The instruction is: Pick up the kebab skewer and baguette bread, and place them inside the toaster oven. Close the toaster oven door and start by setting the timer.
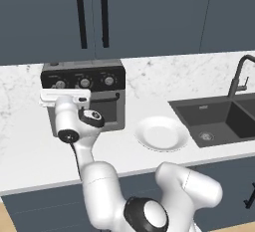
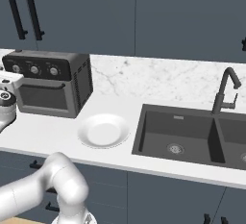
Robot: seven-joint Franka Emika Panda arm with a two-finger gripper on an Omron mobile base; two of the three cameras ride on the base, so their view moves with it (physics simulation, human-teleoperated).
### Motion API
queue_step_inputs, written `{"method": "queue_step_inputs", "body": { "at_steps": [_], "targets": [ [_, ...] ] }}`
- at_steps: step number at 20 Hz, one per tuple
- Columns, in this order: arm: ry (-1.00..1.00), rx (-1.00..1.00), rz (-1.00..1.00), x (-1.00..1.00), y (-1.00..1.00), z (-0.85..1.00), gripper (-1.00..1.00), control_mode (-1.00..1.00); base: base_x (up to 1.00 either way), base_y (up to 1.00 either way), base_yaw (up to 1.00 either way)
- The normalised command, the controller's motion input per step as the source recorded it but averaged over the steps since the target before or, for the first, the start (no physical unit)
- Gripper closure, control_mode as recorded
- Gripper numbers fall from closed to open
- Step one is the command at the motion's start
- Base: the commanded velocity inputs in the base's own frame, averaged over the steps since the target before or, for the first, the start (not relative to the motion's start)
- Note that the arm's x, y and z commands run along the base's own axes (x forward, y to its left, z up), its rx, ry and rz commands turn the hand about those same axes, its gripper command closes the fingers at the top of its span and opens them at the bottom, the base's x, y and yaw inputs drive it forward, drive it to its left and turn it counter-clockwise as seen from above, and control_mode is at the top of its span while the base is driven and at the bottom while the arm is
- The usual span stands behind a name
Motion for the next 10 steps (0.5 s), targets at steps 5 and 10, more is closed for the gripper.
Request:
{"method": "queue_step_inputs", "body": {
  "at_steps": [5, 10],
  "targets": [
    [0.00, -0.02, 0.00, 0.23, 0.12, 0.00, -1.00, -1.00, 0.00, 0.00, 0.00],
    [0.00, -0.01, 0.00, 0.05, 0.08, 0.00, -1.00, -1.00, 0.00, 0.00, 0.00]
  ]
}}
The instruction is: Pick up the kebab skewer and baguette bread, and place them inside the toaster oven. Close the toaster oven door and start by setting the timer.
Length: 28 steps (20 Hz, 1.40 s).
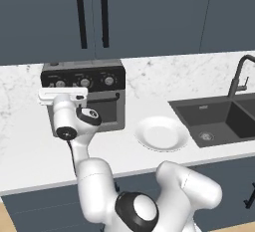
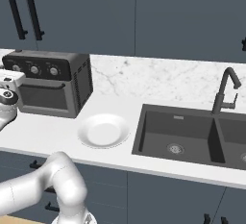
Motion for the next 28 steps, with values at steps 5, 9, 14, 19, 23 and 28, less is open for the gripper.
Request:
{"method": "queue_step_inputs", "body": {
  "at_steps": [5, 9, 14, 19, 23, 28],
  "targets": [
    [0.00, -0.03, 0.00, 0.00, 0.00, -0.01, -1.00, -1.00, 0.00, 0.00, 0.00],
    [0.00, -0.03, 0.00, 0.07, 0.00, -0.01, -1.00, -1.00, 0.00, 0.00, 0.00],
    [0.00, -0.04, 0.00, 0.03, 0.00, -0.03, -1.00, -1.00, 0.00, 0.00, 0.00],
    [0.00, -0.05, 0.00, 0.09, 0.00, -0.06, -1.00, -1.00, 0.00, 0.00, 0.00],
    [0.00, -0.01, 0.00, 0.14, 0.01, 0.00, -1.00, -1.00, 0.00, 0.00, 0.00],
    [0.00, 0.00, 0.00, 0.05, 0.09, -0.01, -1.00, -1.00, 0.00, 0.00, 0.00]
  ]
}}
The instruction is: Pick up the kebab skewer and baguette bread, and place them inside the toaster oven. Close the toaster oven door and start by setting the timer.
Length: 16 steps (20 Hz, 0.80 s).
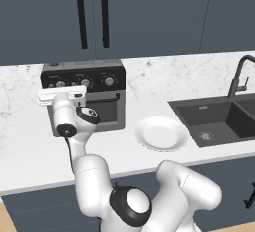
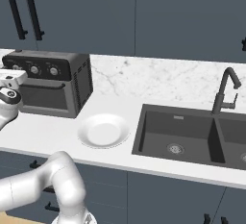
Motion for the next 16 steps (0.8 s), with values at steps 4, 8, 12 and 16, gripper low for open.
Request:
{"method": "queue_step_inputs", "body": {
  "at_steps": [4, 8, 12, 16],
  "targets": [
    [0.00, 0.00, 0.00, 0.01, 0.11, -0.01, -1.00, -1.00, 0.00, 0.00, 0.00],
    [0.00, 0.00, -0.01, 0.00, 0.06, -0.07, -1.00, -1.00, 0.00, 0.00, 0.00],
    [0.00, 0.00, -0.02, 0.04, 0.02, -0.05, -1.00, -1.00, 0.00, 0.00, 0.00],
    [0.00, 0.00, -0.01, 0.09, 0.00, -0.04, -1.00, -1.00, 0.00, 0.00, 0.00]
  ]
}}
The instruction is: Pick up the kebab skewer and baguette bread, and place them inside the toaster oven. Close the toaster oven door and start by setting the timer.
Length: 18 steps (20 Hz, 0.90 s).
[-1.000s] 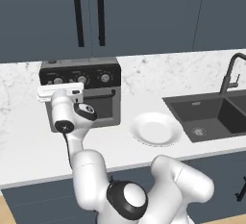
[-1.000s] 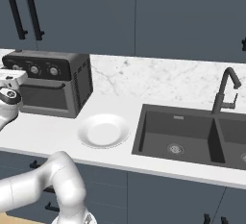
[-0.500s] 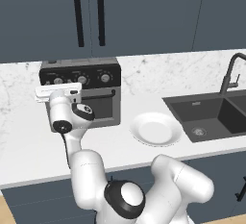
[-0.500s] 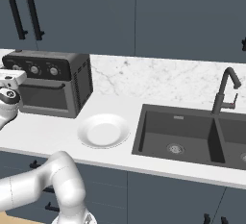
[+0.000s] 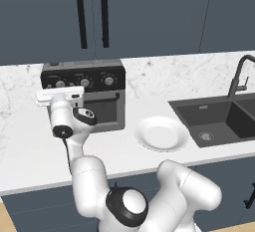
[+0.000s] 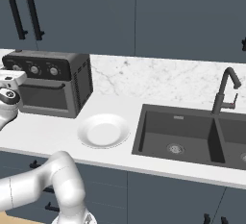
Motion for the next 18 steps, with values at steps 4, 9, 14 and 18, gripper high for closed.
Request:
{"method": "queue_step_inputs", "body": {
  "at_steps": [4, 9, 14, 18],
  "targets": [
    [0.00, -0.02, 0.00, 0.12, 0.00, -0.11, -1.00, -1.00, 0.00, 0.00, 0.00],
    [0.00, -0.02, 0.00, 0.13, 0.00, -0.10, -1.00, -1.00, 0.00, 0.00, 0.00],
    [-0.01, 0.00, 0.00, 0.04, 0.04, 0.00, -1.00, -1.00, 0.00, 0.00, 0.00],
    [-0.01, 0.00, 0.00, 0.00, 0.07, 0.00, -1.00, -1.00, 0.00, 0.00, 0.00]
  ]
}}
